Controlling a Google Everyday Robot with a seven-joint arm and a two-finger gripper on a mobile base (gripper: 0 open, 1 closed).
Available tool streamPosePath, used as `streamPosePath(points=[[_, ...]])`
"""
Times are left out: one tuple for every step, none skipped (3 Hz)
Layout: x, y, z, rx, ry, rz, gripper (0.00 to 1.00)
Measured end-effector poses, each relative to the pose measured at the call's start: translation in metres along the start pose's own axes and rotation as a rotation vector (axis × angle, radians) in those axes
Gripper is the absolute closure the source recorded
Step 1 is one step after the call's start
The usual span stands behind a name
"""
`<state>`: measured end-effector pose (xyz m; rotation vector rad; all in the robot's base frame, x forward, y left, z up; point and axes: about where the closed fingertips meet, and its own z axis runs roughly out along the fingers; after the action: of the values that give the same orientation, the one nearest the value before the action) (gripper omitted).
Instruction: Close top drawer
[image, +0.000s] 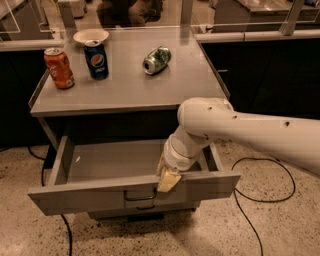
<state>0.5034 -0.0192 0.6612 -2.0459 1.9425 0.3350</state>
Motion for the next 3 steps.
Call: streamPosePath(points=[[-0.0017,0.0011,-0.0011,0.000,0.000,0.000,1.00],[-0.0015,-0.0054,-0.0012,0.005,0.001,0.001,1.00],[-0.0015,-0.0054,-0.0011,0.005,0.001,0.001,1.00]])
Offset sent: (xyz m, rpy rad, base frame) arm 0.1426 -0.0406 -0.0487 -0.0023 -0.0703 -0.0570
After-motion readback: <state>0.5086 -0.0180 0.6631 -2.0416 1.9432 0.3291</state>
